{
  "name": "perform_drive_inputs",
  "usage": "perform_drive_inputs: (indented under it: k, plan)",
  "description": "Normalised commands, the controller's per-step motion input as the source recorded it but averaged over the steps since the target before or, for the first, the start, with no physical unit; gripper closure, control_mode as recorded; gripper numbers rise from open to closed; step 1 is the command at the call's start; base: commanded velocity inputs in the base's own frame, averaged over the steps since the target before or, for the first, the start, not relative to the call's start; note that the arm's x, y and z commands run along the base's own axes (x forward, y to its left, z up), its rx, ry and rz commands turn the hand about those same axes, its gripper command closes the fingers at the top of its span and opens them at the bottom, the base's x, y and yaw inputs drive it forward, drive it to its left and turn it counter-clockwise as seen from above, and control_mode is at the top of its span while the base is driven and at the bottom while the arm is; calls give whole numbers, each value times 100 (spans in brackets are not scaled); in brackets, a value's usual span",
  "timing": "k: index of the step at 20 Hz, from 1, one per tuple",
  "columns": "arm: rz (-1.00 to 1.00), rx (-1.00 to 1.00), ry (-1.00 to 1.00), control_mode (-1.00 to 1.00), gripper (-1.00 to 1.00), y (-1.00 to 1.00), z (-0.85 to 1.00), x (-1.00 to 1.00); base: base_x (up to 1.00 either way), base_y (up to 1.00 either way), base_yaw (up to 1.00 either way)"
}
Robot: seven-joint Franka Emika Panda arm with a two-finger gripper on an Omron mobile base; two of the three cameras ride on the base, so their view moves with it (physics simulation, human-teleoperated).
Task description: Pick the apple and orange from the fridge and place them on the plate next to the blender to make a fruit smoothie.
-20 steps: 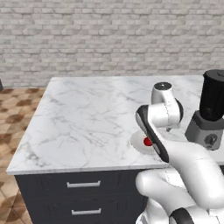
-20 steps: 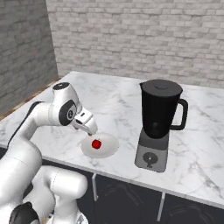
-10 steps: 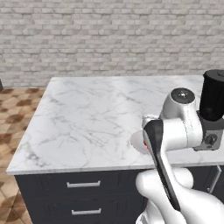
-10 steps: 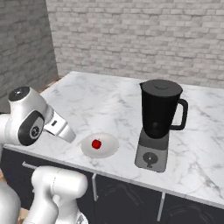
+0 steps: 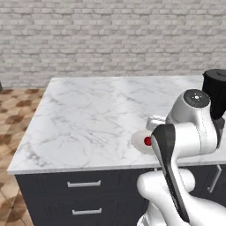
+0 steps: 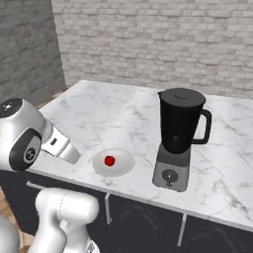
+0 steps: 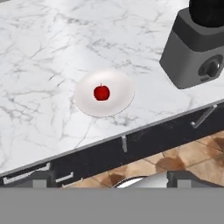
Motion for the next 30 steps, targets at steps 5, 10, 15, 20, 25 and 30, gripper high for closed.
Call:
perform_drive_inputs:
  k: [5,10,15,20,25,30]
  plan:
    - [0,0,0,100,-100,0,0,0,-92,-36,-46]
    - [0,0,0,100,-100,0,0,0,-53,-49,-66]
    - [0,0,0,100,-100,0,0,0,-13,-69,-72]
    - [0,0,0,100,-100,0,0,0,0,-98,-69]
    - [0,0,0,100,-100,0,0,0,27,-100,-53]
    - [0,0,0,100,-100,0,0,0,75,-100,-34]
